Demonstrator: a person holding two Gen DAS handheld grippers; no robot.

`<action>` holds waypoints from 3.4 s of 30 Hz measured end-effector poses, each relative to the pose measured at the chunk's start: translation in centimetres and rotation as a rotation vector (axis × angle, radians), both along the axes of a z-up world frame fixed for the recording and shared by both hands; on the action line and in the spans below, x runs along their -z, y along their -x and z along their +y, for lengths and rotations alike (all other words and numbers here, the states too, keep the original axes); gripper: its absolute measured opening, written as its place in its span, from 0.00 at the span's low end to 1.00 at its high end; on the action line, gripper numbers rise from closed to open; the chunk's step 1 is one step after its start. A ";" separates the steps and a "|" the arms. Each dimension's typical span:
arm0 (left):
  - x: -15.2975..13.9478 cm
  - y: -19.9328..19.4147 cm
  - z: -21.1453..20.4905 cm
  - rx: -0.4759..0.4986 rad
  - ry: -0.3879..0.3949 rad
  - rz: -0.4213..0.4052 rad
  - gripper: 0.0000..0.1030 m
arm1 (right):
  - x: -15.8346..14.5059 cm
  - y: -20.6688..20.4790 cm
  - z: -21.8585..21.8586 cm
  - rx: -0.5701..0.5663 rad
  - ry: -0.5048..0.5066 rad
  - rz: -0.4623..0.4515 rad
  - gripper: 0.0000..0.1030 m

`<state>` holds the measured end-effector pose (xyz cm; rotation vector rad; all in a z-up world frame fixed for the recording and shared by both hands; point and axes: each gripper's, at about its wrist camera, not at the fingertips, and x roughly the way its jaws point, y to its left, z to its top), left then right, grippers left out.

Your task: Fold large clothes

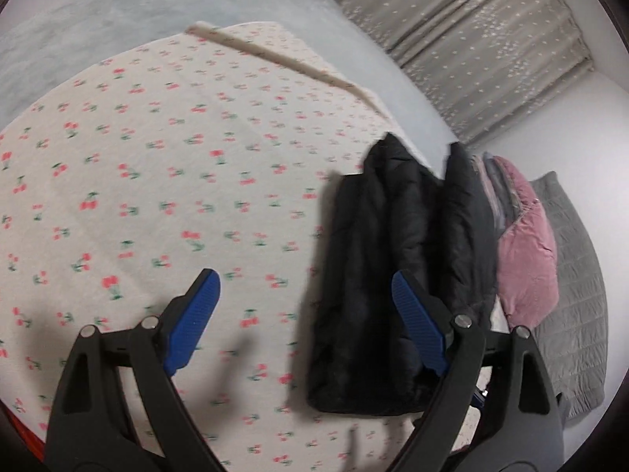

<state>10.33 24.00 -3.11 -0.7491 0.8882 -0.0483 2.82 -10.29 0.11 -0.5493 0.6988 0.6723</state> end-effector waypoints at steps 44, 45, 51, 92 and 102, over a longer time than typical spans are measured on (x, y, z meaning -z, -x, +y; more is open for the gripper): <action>2.9 -12.3 -11.0 -0.006 -0.281 0.054 0.95 | 2.9 -21.9 -2.5 0.362 -0.237 0.246 0.66; 3.1 -12.2 -11.1 -0.005 -0.286 0.054 0.95 | 3.2 -22.1 -2.5 0.362 -0.236 0.248 0.66; 3.7 -11.7 -11.8 0.004 -0.319 0.045 0.95 | 3.9 -22.1 -2.4 0.376 -0.209 0.228 0.66; 4.4 -1.9 -8.9 0.220 0.111 0.067 0.95 | 6.9 -14.6 -21.0 0.585 -0.837 0.712 0.78; 4.4 -2.2 -10.9 0.204 0.067 0.072 0.91 | 8.1 -14.6 -19.9 0.582 -0.872 0.735 0.79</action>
